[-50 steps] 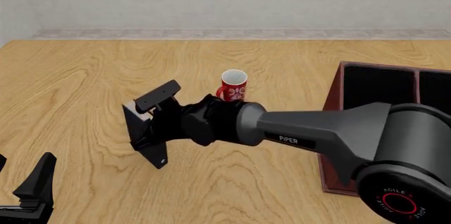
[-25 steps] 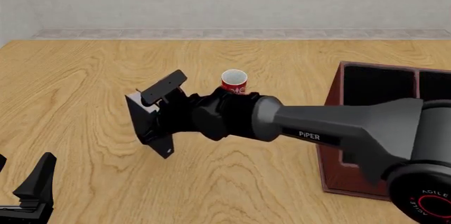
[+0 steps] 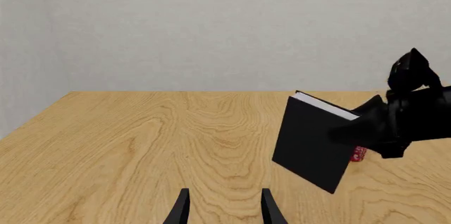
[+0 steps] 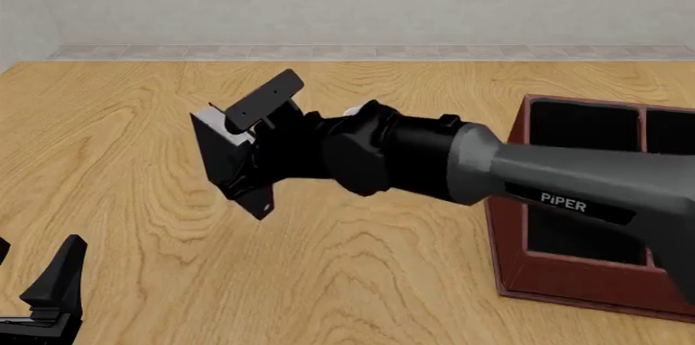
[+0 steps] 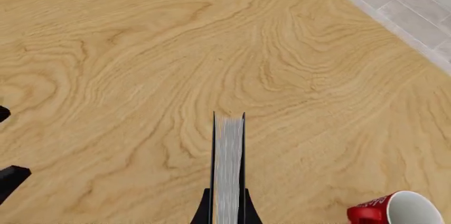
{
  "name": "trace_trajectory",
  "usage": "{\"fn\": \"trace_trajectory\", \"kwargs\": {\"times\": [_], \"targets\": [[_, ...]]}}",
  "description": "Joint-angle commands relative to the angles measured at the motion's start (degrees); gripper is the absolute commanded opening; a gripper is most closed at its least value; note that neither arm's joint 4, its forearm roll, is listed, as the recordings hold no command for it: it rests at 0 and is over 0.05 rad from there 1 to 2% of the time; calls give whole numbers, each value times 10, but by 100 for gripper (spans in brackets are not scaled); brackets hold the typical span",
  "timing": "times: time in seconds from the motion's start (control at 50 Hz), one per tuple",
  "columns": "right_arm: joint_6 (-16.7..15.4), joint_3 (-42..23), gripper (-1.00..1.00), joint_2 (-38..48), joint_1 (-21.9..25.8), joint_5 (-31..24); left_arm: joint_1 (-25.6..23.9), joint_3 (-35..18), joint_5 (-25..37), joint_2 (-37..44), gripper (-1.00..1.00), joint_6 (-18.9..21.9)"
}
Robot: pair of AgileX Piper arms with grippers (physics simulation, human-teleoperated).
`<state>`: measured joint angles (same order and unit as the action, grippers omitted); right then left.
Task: Pick up the book and place it in the left compartment of the caddy.
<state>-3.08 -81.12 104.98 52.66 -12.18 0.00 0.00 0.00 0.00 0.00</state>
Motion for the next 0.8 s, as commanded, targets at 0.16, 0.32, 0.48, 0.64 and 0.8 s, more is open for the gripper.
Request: {"fn": "trace_trajectory", "kwargs": {"times": [0.16, 0.32, 0.48, 0.64, 0.8], "targets": [[1, 25, -100, -88, -12, -23, 0, 0, 0, 0, 100, 0], [-5, 42, -100, -131, -23, -33, 0, 0, 0, 0, 100, 0], [-10, 57, -100, -168, -40, -44, 0, 0, 0, 0, 100, 0], [-13, 73, -100, -208, -61, -54, 0, 0, 0, 0, 100, 0], [-19, 98, -100, -259, -82, -63, 0, 0, 0, 0, 100, 0]]}}
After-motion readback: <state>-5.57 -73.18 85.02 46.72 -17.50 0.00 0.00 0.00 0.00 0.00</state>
